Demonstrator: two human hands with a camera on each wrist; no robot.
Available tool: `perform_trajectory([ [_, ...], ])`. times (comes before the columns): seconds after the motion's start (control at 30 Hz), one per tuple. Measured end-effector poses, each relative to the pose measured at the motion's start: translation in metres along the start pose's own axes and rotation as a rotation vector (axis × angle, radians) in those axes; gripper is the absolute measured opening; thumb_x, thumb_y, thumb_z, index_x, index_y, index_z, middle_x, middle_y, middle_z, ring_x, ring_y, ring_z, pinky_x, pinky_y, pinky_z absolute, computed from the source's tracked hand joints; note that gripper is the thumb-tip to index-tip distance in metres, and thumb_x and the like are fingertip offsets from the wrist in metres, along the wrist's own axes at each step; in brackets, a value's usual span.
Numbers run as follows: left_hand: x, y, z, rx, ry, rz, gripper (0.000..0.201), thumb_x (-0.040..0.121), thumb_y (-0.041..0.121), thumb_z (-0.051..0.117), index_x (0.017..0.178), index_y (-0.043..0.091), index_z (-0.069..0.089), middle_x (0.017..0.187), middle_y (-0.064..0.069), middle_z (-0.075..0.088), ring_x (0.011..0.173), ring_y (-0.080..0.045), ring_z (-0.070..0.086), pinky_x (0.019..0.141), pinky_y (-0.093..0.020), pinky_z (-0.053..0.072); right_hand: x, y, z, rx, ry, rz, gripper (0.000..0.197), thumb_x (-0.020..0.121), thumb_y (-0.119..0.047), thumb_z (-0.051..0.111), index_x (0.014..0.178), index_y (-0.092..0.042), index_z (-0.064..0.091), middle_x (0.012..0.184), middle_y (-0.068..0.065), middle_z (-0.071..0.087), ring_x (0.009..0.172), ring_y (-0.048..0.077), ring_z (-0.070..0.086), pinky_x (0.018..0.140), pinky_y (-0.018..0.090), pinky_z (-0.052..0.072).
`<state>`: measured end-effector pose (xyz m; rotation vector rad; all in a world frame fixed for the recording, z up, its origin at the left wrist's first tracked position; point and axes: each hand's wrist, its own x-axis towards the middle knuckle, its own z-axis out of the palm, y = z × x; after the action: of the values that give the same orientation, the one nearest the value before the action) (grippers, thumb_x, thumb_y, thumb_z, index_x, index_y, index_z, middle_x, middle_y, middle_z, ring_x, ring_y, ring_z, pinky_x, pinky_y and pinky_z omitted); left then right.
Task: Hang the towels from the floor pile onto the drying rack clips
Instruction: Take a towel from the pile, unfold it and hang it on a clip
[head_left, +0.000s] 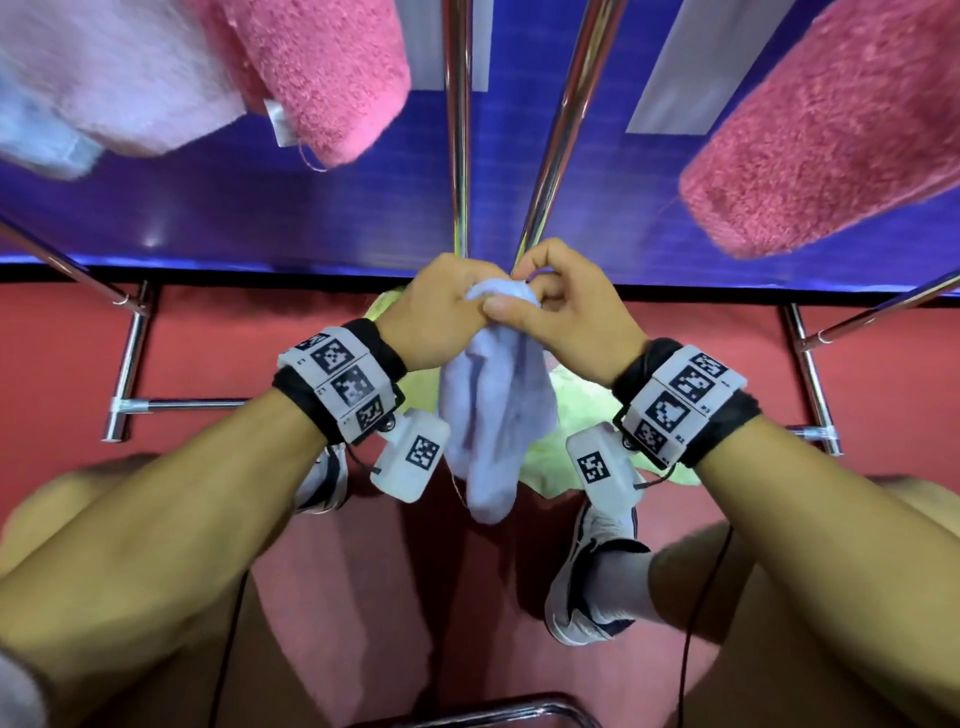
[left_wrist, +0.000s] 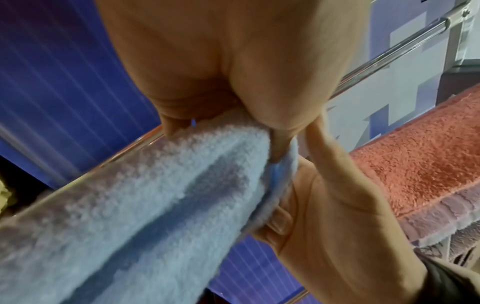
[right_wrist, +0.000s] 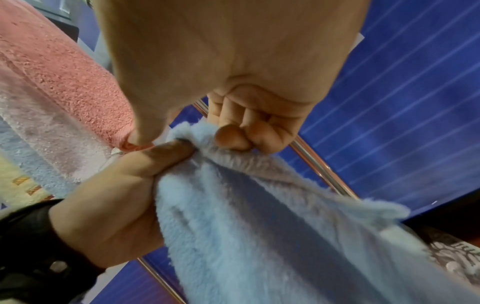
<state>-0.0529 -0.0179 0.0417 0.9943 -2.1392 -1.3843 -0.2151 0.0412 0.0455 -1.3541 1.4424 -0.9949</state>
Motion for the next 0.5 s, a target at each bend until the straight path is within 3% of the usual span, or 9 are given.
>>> perform_trajectory([
  [0.1, 0.0, -0.003, -0.003, -0.002, 0.071, -0.026, 0.027, 0.082, 0.024, 0.048, 0.067, 0.008, 0.064, 0.064, -0.002, 0.055, 0.065, -0.011, 0.045, 0.061, -0.039, 0.043, 0.001, 0.005, 0.0, -0.102, -0.044, -0.02, 0.047, 0.064, -0.04, 0.084, 0.09, -0.022, 0.05, 0.069, 0.012, 0.062, 0.057, 0.02, 0.047, 0.056, 0.034, 0.044],
  [0.17, 0.0, -0.003, -0.003, -0.014, 0.106, -0.029, 0.033, 0.084, 0.025, 0.047, 0.075, 0.001, 0.066, 0.068, -0.012, 0.058, 0.068, -0.016, 0.046, 0.063, -0.037, 0.041, 0.006, 0.012, -0.006, -0.252, -0.104, 0.035, 0.036, 0.067, -0.033, 0.084, 0.083, -0.022, 0.054, 0.068, 0.002, 0.061, 0.058, 0.016, 0.05, 0.06, 0.038, 0.047],
  [0.23, 0.0, -0.001, -0.008, -0.082, 0.174, -0.056, 0.032, 0.085, 0.027, 0.05, 0.075, 0.0, 0.064, 0.066, -0.008, 0.053, 0.068, -0.013, 0.045, 0.063, -0.033, 0.036, 0.008, 0.017, -0.012, -0.401, -0.192, 0.092, 0.023, 0.074, -0.029, 0.081, 0.072, -0.021, 0.06, 0.066, -0.009, 0.063, 0.059, 0.009, 0.053, 0.064, 0.036, 0.045],
  [0.3, 0.0, 0.0, -0.016, -0.158, 0.24, -0.076, 0.026, 0.085, 0.03, 0.053, 0.069, 0.014, 0.065, 0.065, 0.007, 0.051, 0.065, -0.01, 0.045, 0.062, -0.029, 0.036, 0.006, 0.018, -0.014, -0.471, -0.232, 0.097, 0.017, 0.08, -0.029, 0.078, 0.074, -0.019, 0.064, 0.075, -0.003, 0.07, 0.069, 0.013, 0.062, 0.069, 0.034, 0.049],
  [0.37, -0.001, 0.001, -0.024, -0.226, 0.284, -0.057, 0.025, 0.088, 0.021, 0.052, 0.072, 0.027, 0.071, 0.067, 0.011, 0.06, 0.068, -0.007, 0.054, 0.067, -0.027, 0.042, 0.004, 0.017, -0.014, -0.483, -0.24, 0.102, 0.017, 0.081, -0.028, 0.077, 0.078, -0.017, 0.064, 0.082, 0.006, 0.069, 0.071, 0.021, 0.066, 0.07, 0.037, 0.055],
  [0.5, 0.004, -0.005, -0.034, -0.291, 0.432, -0.113, 0.02, 0.084, 0.018, 0.051, 0.078, 0.009, 0.068, 0.073, 0.0, 0.057, 0.069, -0.01, 0.05, 0.065, -0.029, 0.04, 0.005, 0.014, -0.02, -0.506, -0.204, 0.133, 0.011, 0.083, -0.019, 0.067, 0.081, -0.01, 0.059, 0.065, 0.01, 0.067, 0.051, 0.017, 0.062, 0.058, 0.036, 0.054],
])
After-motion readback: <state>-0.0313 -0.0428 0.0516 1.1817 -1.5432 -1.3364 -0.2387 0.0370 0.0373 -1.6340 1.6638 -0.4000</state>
